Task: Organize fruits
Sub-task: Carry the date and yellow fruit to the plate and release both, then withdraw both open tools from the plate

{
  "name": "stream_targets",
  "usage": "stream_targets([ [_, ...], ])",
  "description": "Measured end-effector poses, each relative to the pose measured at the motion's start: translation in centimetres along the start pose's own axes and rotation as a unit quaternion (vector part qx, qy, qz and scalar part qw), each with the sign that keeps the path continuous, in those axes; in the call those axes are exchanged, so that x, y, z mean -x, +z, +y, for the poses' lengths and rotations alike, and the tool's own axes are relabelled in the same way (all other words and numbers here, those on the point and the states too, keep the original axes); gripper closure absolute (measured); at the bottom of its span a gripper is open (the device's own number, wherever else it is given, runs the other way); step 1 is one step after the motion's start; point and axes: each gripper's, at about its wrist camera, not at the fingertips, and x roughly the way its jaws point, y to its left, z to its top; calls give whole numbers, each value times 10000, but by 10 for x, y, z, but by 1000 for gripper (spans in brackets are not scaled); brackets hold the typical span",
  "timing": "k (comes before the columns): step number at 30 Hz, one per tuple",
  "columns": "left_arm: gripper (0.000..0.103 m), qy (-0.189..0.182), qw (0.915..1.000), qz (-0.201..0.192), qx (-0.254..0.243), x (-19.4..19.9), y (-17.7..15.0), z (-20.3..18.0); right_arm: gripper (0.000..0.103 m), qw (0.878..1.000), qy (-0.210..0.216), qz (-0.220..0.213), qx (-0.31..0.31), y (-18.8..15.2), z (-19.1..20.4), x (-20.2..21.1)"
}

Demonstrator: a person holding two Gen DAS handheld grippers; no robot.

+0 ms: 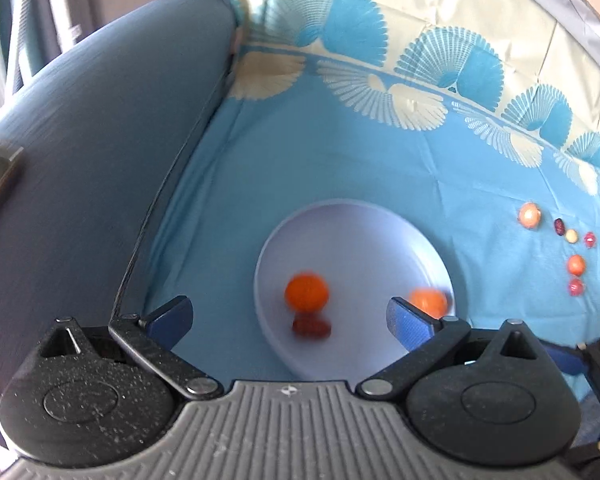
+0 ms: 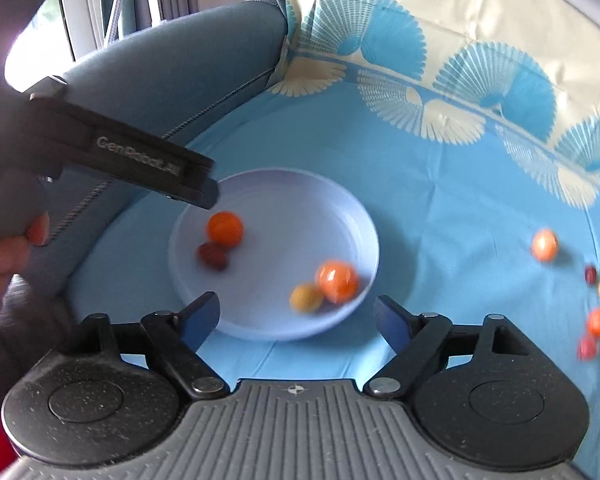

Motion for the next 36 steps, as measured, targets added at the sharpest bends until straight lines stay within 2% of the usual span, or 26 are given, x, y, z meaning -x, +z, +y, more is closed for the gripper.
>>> stream_targets([
  [4,0,163,9995,123,240,39,-26,6,12,9996,-12,-95,-264,-13,10,49],
  [9,0,179,9994,48,308,88,-52,4,4,9936,-399,-1059,-5,-20,25,110],
  [11,0,115,9997,-67,206,104,-60,2,3,9913,-404,-1257,5,-21,26,124],
  [15,0,145,9992,-345,115,130,-73,-9,3,9911,-454,-1251,-81,-28,27,137],
  [20,0,160,9984,-541,42,149,-78,-19,3,9874,-525,-1492,-86,-37,30,159],
  [29,0,137,9975,-693,-97,163,-76,-31,3,9838,-634,-1658,-252,-48,23,179],
  [36,0,170,9975,-672,-125,164,-75,-33,3,9837,-622,-1659,-312,-49,20,180],
])
